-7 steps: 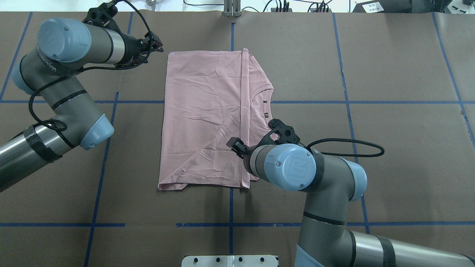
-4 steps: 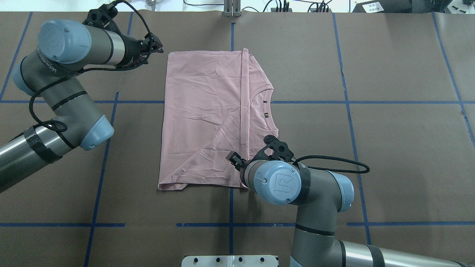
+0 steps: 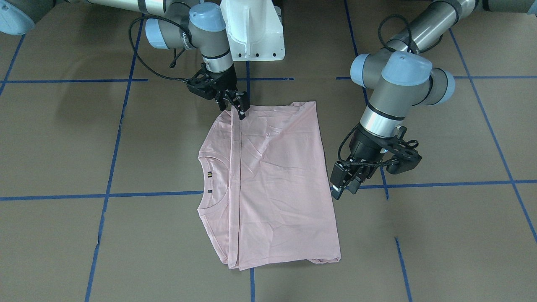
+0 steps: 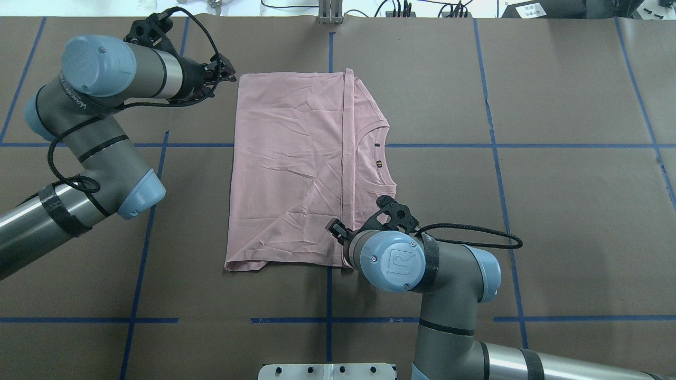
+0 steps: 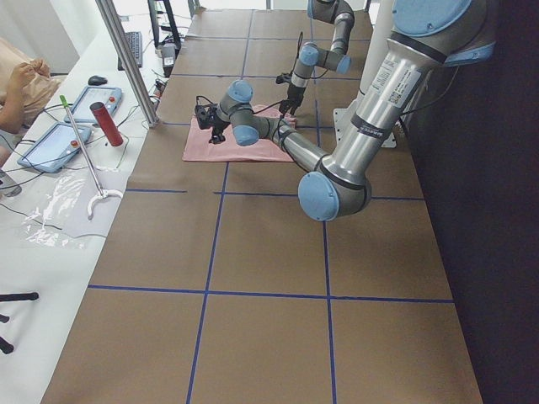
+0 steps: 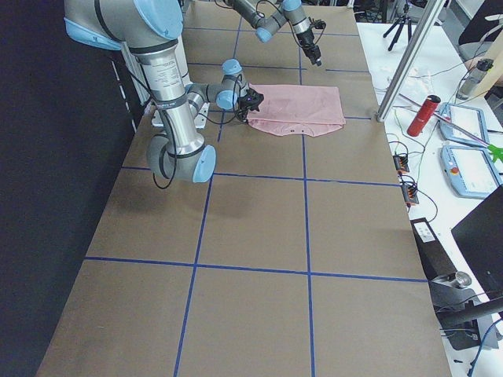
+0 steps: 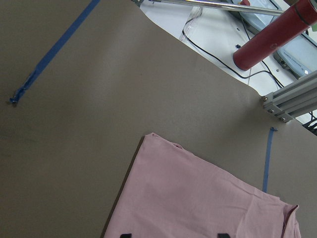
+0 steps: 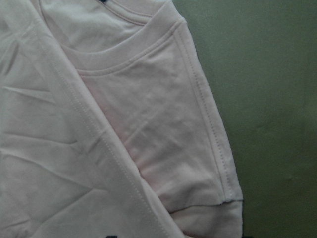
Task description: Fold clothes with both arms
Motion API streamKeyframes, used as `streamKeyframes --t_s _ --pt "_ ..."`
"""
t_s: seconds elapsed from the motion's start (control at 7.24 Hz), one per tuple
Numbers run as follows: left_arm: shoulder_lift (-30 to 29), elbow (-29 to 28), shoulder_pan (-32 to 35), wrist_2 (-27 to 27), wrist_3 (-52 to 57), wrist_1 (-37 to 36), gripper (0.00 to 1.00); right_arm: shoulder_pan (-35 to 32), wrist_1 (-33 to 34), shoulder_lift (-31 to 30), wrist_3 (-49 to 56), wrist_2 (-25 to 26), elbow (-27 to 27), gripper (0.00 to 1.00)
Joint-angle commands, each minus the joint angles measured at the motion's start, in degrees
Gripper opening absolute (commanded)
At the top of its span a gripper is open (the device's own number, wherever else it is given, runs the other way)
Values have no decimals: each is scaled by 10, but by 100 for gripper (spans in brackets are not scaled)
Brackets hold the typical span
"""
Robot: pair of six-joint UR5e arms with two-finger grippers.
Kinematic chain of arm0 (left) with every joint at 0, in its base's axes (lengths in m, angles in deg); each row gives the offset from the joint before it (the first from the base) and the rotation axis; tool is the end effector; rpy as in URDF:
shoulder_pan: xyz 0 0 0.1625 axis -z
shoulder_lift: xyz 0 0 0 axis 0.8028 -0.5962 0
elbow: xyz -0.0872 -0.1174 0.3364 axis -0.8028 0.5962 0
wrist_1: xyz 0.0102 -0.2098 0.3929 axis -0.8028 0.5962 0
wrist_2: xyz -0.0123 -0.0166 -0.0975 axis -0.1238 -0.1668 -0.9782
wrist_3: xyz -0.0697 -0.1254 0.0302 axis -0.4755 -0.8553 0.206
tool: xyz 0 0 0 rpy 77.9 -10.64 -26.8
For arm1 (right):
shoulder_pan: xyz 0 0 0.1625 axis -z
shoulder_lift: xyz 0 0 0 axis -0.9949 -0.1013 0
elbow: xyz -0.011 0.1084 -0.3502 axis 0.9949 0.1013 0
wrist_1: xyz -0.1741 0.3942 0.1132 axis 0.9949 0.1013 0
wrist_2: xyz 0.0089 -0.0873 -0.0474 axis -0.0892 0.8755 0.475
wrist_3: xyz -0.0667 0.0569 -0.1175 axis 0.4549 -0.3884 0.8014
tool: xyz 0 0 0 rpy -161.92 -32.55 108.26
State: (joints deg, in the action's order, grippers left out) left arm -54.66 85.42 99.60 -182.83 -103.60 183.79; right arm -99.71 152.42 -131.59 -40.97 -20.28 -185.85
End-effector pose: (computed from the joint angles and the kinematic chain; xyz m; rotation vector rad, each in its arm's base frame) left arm 0.4340 -0.6076 0.2473 0.2986 1.1406 -0.6289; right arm -0.6338 -0.3253 0.2168 -0.0482 -0.9592 0.7593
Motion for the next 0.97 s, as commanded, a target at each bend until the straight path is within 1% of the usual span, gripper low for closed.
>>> streamKeyframes --t_s 0.0,0.14,0.28,0.41,0.55,0.83 --pt "-1 0 -1 0 -1 0 65 1 1 -3 -1 0 0 86" --pt "-1 1 -1 0 -1 0 65 4 1 -3 -1 0 0 80" --pt "-2 1 -1 0 -1 0 65 4 1 -3 -1 1 0 49" --pt "-2 1 -1 0 -1 -1 65 4 0 -2 -1 5 0 33" --pt "-1 1 -1 0 -1 0 65 4 0 1 -3 6 -2 0" --pt "-2 1 -1 0 -1 -1 65 5 0 2 -2 5 -5 0"
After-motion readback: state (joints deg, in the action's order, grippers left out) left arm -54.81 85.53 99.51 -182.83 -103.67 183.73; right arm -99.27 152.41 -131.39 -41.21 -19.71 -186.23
